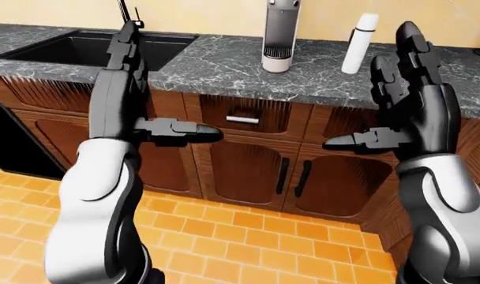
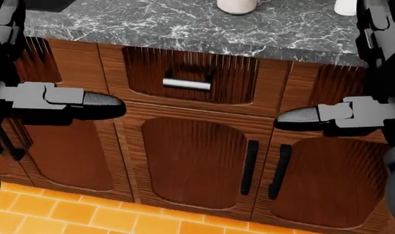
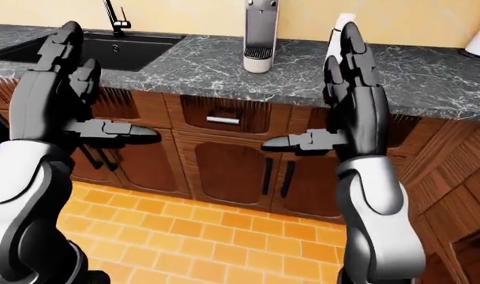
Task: Move the drinks to the dining counter.
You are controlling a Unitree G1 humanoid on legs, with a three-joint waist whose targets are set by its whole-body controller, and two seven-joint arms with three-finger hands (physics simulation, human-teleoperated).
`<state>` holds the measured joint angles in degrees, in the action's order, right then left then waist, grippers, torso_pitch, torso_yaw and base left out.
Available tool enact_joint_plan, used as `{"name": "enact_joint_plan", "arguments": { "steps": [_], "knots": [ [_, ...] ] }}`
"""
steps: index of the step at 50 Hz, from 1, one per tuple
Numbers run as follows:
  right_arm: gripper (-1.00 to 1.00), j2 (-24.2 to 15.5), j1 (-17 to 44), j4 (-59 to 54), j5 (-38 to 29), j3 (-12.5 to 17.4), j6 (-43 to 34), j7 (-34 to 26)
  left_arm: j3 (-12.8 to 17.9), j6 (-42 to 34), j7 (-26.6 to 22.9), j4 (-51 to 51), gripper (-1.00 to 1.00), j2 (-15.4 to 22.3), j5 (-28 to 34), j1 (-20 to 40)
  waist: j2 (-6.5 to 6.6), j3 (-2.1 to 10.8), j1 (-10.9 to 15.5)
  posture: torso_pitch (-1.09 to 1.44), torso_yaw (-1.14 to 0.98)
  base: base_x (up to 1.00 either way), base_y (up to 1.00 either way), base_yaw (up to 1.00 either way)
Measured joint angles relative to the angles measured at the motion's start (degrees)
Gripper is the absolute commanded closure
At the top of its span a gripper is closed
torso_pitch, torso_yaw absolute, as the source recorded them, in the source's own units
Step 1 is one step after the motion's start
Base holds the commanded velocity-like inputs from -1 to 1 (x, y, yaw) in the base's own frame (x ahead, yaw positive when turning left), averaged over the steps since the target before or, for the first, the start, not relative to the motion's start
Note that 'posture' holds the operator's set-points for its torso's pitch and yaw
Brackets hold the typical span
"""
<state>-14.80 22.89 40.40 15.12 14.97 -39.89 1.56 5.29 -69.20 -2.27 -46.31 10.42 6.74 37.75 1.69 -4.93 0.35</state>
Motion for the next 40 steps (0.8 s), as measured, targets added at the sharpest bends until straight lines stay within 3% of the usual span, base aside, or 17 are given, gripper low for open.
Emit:
{"name": "enact_joint_plan", "arguments": {
  "steps": [4, 9, 11, 13, 15, 16, 18, 20, 25, 27, 32, 34, 35, 37, 38, 40],
  "knots": [
    [-1.0, -0.3, 0.64, 0.57, 0.69, -0.11, 0.16, -0.23, 0.39, -0.65, 0.48, 0.1, -1.0, 0.12, 0.77, 0.35, -0.1, 2.31, 0.75, 0.0, 0.0, 0.75, -0.1, 0.0],
    [-1.0, -0.62, 1.39, 1.0, 1.47, 0.83, -0.01, 0.6, 0.0, -0.66, 0.37, -0.34, -1.0, 0.14, 0.74, 1.16, -2.14, 3.55, 2.03, 0.0, 0.0, 0.6, -0.24, 0.0],
    [-1.0, -0.67, 1.52, 0.95, 1.84, 0.84, 0.18, 0.9, 0.21, -0.54, 0.36, -0.46, -1.0, 0.19, 0.78, 1.26, -2.96, 4.38, 1.21, 0.0, 0.0, 0.05, -0.55, 0.0],
    [-1.0, -0.71, 1.64, 0.94, 2.25, 0.74, -0.02, 1.29, 0.48, -0.41, 0.41, -0.22, -1.0, 0.2, 0.87, 1.11, -4.32, 4.13, -0.13, 0.0, 0.0, 0.0, -0.59, 0.0],
    [-1.0, -0.64, 0.51, 0.17, 2.5, 0.98, -0.34, 1.62, -0.06, -1.16, 0.29, 0.43, -1.0, -0.41, 0.69, 0.0, -3.28, 2.32, -1.58, 0.0, 0.0, 0.0, -0.64, 0.0],
    [-1.0, -0.56, -0.14, -0.88, 2.43, 1.18, -0.71, 1.84, -0.61, -1.91, 0.07, 1.22, -1.0, -0.59, 0.36, -0.24, -3.65, 1.26, -2.12, 0.0, 0.0, 0.0, -0.64, 0.0],
    [-1.0, -0.79, -0.33, -2.42, 2.08, 1.66, -1.5, 2.38, -1.28, -2.84, -0.44, 1.77, -1.0, -0.56, -0.39, 0.22, -4.86, 1.16, -2.39, 0.0, 0.0, 0.0, -0.65, 0.0],
    [-1.0, -1.02, 0.42, -2.0, 1.98, 1.67, -1.49, 2.66, -0.88, -2.62, -0.54, 0.87, -1.0, -0.32, -0.56, 0.67, -3.91, 2.04, -1.77, 0.0, 0.0, 0.0, -0.65, 0.0],
    [-1.0, -1.26, 1.54, 0.41, 2.72, 0.93, 0.12, 2.36, 0.32, -0.97, 0.22, -0.84, -1.0, 0.15, 0.35, 1.34, 0.47, 1.25, -0.49, 0.0, 0.0, 0.0, -0.64, 0.0],
    [-1.0, -0.57, 1.0, 0.2, 3.0, 0.13, 0.09, 2.24, 0.78, -1.06, 0.38, -0.25, -1.0, 0.33, 0.56, 0.58, 0.63, 0.74, 0.57, 0.0, 0.0, 0.0, -0.64, 0.0],
    [-1.0, -0.83, 0.52, -1.05, 3.05, 0.76, -1.01, 2.4, 0.29, -2.22, 0.27, 0.59, -1.0, 0.23, 0.26, 0.8, 0.86, 3.39, 0.67, 0.0, 0.0, 0.0, -0.68, 0.0],
    [-1.0, -0.76, 0.9, -0.14, 3.29, 1.34, -0.46, 2.71, 0.38, -1.56, 0.16, -0.26, -1.0, 0.38, 0.04, 1.09, 0.45, 3.24, 0.66, 0.0, 0.0, 0.0, -0.5, -0.5],
    [-1.0, -0.59, 1.56, -0.09, 3.7, 0.82, -0.25, 2.67, 0.99, -1.31, 0.29, -0.74, -1.0, 0.76, 0.2, 0.76, -0.85, 2.93, 0.42, 0.0, 0.0, 0.0, 0.0, -1.0],
    [-1.0, -0.79, 1.76, 0.42, 4.7, 0.13, -0.03, 2.46, 1.88, -1.26, 0.7, -0.87, -1.0, 0.91, 0.7, 1.27, -5.32, 1.99, 0.24, 0.0, 0.0, 0.0, 0.0, -1.0],
    [-1.0, -1.07, 1.54, 0.6, 4.97, 0.54, -0.15, 2.54, 1.58, -1.24, 0.74, -0.7, -1.0, 0.84, 0.68, 1.91, -7.83, 2.26, -1.07, 0.0, 0.0, 0.0, 0.0, -1.0],
    [-1.0, -1.42, 0.4, -0.24, 4.97, 1.55, -0.61, 2.97, 0.23, -1.7, 0.48, -0.93, -1.0, -0.11, 0.17, 0.58, -6.31, 2.55, -2.75, 0.0, 0.0, 0.0, 0.0, -1.0]
  ]
}}
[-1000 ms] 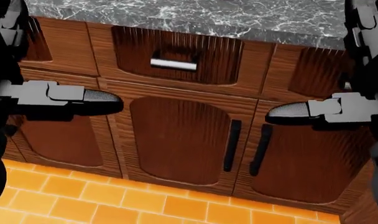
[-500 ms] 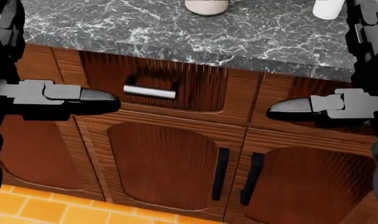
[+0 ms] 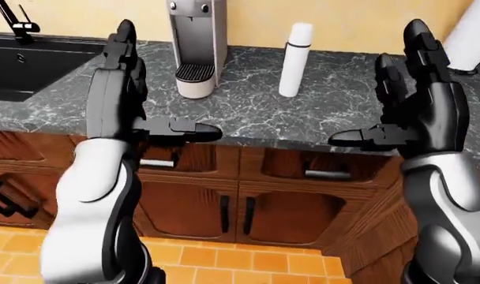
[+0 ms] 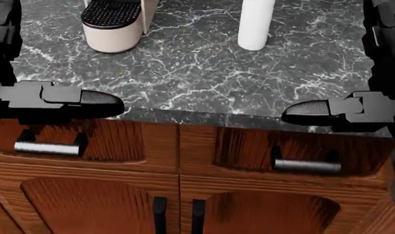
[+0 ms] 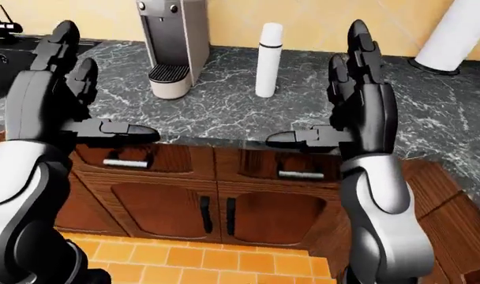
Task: Move the drinks to the dining counter.
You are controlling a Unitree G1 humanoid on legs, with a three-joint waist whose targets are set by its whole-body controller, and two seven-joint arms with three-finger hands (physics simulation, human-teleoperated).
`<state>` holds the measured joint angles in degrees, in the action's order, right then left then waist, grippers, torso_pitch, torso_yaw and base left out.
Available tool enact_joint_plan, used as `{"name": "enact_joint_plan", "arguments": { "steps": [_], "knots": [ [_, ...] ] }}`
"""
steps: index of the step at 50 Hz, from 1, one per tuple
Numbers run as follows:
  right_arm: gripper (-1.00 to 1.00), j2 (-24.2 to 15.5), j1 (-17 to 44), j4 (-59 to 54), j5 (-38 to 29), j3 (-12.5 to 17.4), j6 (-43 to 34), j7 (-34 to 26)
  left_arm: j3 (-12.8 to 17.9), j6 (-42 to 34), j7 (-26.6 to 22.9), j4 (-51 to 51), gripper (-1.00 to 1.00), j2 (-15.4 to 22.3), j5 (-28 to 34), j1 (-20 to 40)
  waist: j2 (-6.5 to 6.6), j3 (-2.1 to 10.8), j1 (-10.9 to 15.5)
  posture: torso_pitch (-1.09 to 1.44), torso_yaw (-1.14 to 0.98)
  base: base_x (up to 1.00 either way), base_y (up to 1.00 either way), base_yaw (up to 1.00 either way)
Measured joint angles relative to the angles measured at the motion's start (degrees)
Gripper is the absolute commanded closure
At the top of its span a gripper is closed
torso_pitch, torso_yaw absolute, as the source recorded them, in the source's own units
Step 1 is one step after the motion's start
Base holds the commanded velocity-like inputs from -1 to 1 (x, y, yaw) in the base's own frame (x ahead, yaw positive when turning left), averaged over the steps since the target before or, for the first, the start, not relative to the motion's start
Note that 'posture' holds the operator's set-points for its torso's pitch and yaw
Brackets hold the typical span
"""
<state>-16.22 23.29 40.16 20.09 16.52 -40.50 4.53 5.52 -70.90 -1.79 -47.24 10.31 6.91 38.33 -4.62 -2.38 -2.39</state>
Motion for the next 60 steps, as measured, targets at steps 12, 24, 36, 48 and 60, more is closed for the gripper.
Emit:
{"name": "enact_joint_plan", "arguments": {
  "steps": [12, 24, 36, 48, 60],
  "knots": [
    [-1.0, 0.04, 0.87, 0.04, -2.21, -0.56, -0.07, -0.01, -0.16, -0.26, -0.36, 0.17, -1.0, 0.65, -1.01, 1.21, 4.07, -1.54, 0.68, 0.0, 0.0, 0.0, -0.01, 0.0],
    [-1.0, 0.79, 0.4, -0.53, -2.36, -1.79, 0.33, -0.8, 0.76, -0.86, 0.19, 0.9, -1.0, 0.72, -0.46, -0.62, 3.29, -1.73, 3.2, 0.0, 0.0, 0.2, 0.0, 0.0],
    [-1.0, 0.37, 0.06, -0.74, -2.81, -0.1, 0.9, 0.18, -0.66, 0.33, -0.34, 1.15, -1.0, 0.1, -1.51, -0.67, 1.27, -0.71, 2.87, 0.0, 0.0, 0.6, 0.0, 0.0],
    [-1.0, 0.89, 0.09, -0.94, -2.09, -2.06, 0.41, -0.37, 0.88, -0.23, 0.26, 1.5, -1.0, 0.65, -0.65, -1.02, 7.33, -1.79, 3.41, 0.0, 0.0, 0.57, 0.0, 0.0],
    [-1.0, -0.03, -0.7, -0.08, -0.8, 1.18, 0.83, 1.55, -0.38, -1.63, -0.33, 1.39, -1.0, 0.53, -1.23, -0.32, 1.87, -2.67, 2.25, 0.0, 0.0, 0.02, 0.0, 0.0]
  ]
}}
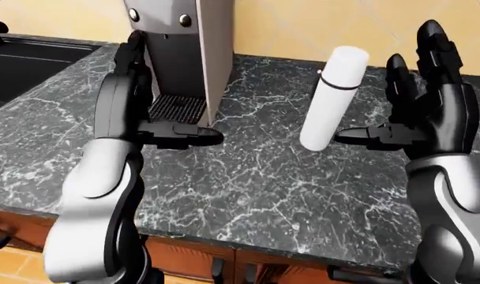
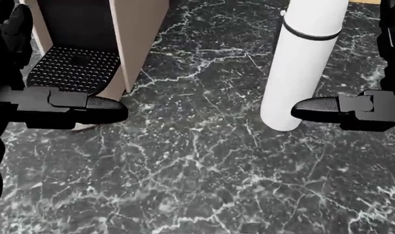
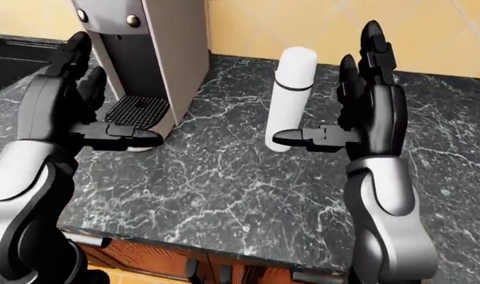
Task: Move the drinks to the dining counter.
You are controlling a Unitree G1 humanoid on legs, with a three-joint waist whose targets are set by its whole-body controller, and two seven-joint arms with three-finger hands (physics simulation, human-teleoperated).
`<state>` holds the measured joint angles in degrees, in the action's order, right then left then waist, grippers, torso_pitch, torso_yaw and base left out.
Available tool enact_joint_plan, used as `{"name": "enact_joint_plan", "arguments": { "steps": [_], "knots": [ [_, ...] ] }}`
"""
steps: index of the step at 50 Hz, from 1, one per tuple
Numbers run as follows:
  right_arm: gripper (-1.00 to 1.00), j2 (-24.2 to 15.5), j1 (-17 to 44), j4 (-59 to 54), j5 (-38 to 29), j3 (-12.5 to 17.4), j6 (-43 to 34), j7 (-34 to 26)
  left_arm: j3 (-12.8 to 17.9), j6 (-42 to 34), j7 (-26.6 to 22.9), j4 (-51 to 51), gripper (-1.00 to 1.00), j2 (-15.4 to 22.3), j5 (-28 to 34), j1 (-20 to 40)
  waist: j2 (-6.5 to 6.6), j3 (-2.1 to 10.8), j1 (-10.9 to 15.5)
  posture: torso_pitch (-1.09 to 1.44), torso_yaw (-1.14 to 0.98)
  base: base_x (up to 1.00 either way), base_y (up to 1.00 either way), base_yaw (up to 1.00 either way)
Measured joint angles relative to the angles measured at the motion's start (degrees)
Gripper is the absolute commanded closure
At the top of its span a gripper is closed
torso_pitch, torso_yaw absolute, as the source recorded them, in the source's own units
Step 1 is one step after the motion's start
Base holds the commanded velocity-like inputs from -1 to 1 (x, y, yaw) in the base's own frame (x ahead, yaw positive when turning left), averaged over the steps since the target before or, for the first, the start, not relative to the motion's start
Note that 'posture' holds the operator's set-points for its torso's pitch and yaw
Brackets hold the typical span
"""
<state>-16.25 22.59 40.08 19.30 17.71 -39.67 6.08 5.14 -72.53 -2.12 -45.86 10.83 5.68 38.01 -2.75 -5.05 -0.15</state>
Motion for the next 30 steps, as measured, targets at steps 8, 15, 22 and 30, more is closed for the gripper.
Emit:
{"name": "enact_joint_plan", "arguments": {
  "steps": [8, 15, 22, 30],
  "knots": [
    [-1.0, -1.91, 1.22, 0.64, 0.38, 0.62, 1.35, 0.89, 0.9, 0.53, 0.04, -2.71, -1.0, 0.76, 0.2, 1.98, 1.67, 0.91, -0.59, 0.0, 0.0, 0.0, 0.0, 0.0],
    [-1.0, -2.11, 0.76, -0.76, 0.55, 0.75, 1.54, 1.16, 1.73, -0.51, 0.32, -1.53, -1.0, 1.16, 0.5, 1.58, 0.4, 2.77, 0.37, 0.0, 0.0, 0.0, 0.0, 0.0],
    [-1.0, -2.48, 1.57, -3.64, -0.66, 1.23, 0.99, 1.65, 1.2, -1.06, 0.19, -2.51, -1.0, 1.02, -0.04, 1.72, 0.06, 2.11, 0.33, 0.0, 0.0, 0.0, 0.0, 0.0],
    [-1.0, -3.56, 2.7, -6.72, -1.91, 0.65, -0.16, 2.67, 1.59, -1.07, 0.37, -2.91, -1.0, 1.15, -0.16, 1.88, 0.24, 2.24, 0.13, 0.0, 0.0, 0.0, 0.0, 0.0]
  ]
}}
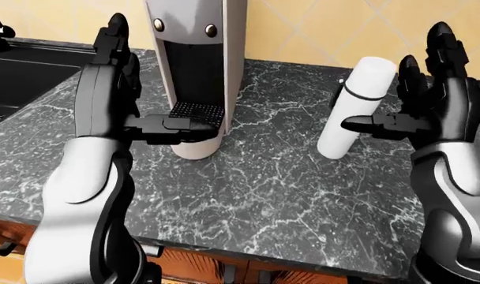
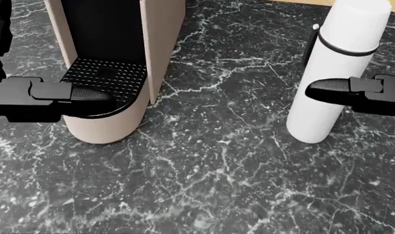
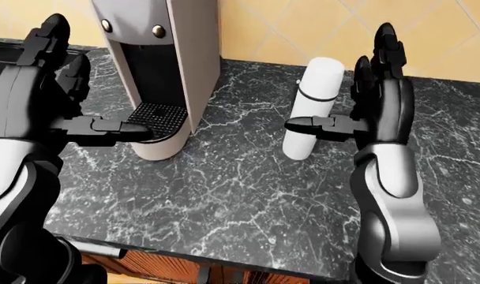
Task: Move the drinks to the dining counter.
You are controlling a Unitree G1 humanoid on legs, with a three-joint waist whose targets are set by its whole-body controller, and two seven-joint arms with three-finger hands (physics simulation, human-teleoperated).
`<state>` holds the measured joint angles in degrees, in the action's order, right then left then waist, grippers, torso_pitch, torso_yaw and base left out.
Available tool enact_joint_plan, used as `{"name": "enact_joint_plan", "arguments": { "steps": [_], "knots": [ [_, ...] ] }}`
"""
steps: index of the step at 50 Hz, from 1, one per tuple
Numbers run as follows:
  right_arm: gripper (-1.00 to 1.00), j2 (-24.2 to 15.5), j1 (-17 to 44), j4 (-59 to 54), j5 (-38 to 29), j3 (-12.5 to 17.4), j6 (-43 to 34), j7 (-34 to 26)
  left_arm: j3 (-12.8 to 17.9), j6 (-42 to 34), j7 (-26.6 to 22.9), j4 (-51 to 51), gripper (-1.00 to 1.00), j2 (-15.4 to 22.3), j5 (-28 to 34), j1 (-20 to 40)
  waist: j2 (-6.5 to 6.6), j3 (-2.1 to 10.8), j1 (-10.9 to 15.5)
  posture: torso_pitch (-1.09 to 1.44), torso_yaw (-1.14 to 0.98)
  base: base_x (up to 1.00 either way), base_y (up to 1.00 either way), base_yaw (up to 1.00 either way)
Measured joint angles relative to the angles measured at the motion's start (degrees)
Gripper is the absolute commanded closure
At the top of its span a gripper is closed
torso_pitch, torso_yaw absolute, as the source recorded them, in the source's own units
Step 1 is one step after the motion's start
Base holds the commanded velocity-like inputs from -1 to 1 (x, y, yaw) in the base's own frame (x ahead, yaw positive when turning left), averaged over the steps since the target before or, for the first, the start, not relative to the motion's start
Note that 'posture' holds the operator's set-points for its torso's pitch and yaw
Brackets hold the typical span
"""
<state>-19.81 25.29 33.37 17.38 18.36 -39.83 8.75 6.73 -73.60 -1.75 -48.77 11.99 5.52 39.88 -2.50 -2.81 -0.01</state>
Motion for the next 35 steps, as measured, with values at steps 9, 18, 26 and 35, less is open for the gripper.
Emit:
{"name": "enact_joint_plan", "arguments": {
  "steps": [9, 18, 26, 35],
  "knots": [
    [-1.0, 0.61, 1.53, -3.67, -5.22, -3.06, -2.56, -3.56, 1.12, -2.06, -0.09, -2.08, -1.0, 0.66, -0.88, 0.43, -0.16, 0.06, -0.23, 0.0, 0.0, 0.0, 0.0, 0.0],
    [-1.0, 1.95, 5.84, -10.74, -9.81, -5.04, -2.51, -3.82, 2.57, -6.3, -0.24, -5.65, -1.0, 1.99, -2.36, 2.35, 0.54, -0.15, -0.58, 0.0, 0.0, 0.0, 0.0, 0.0],
    [-1.0, 3.27, 7.97, -15.94, -12.41, -7.05, 0.07, -4.38, 2.76, -6.64, 0.42, -5.17, -1.0, 2.24, -3.12, 2.39, 0.66, -0.1, -0.71, 0.0, 0.0, 0.0, 0.0, 0.0],
    [-1.0, 4.07, 10.84, -19.38, -14.93, -8.59, 0.25, -5.13, 2.83, -6.4, 0.68, -4.84, -1.0, 2.46, -3.99, 2.5, 1.52, -0.34, -0.79, 0.0, 0.0, 0.0, 0.0, 0.0]
  ]
}}
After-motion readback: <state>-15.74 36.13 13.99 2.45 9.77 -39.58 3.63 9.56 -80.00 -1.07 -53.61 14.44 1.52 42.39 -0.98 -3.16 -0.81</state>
